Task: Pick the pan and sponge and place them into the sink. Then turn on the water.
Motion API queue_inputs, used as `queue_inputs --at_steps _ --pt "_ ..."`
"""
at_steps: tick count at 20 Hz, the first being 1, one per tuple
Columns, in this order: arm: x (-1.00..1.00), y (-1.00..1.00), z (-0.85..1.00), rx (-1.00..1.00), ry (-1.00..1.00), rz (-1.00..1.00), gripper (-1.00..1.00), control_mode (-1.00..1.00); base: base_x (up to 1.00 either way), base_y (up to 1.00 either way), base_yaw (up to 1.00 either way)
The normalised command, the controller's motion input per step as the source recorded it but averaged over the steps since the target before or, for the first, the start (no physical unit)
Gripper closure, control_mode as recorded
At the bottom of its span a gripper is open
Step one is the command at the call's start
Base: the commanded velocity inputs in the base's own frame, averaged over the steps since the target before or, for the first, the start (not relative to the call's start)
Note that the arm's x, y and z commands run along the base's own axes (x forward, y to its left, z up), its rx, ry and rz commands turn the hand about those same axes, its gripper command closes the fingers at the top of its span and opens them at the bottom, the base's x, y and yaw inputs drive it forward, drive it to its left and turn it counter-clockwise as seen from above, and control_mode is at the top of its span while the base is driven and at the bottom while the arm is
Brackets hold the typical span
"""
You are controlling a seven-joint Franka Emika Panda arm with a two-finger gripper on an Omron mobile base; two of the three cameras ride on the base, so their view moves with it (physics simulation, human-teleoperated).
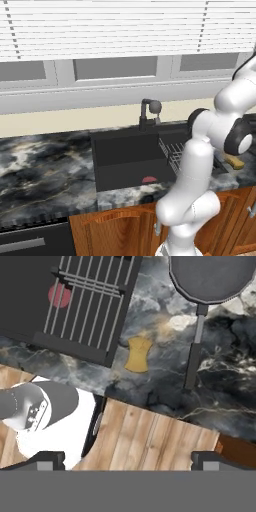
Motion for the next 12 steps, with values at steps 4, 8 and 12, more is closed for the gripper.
queue_inputs --at_steps 4,8,12 --pt "0.12 -0.23 -0.18 0.0 0.03 0.1 -1.0 -1.0 0.0 0.0 0.0" --pt "0.1 -0.28 -0.29 0.08 -0.03 0.01 -1.0 -1.0 0.0 0.0 0.0" --pt "0.13 -0.17 -0.3 0.06 -0.04 0.0 -1.0 -1.0 0.0 0.0 0.0"
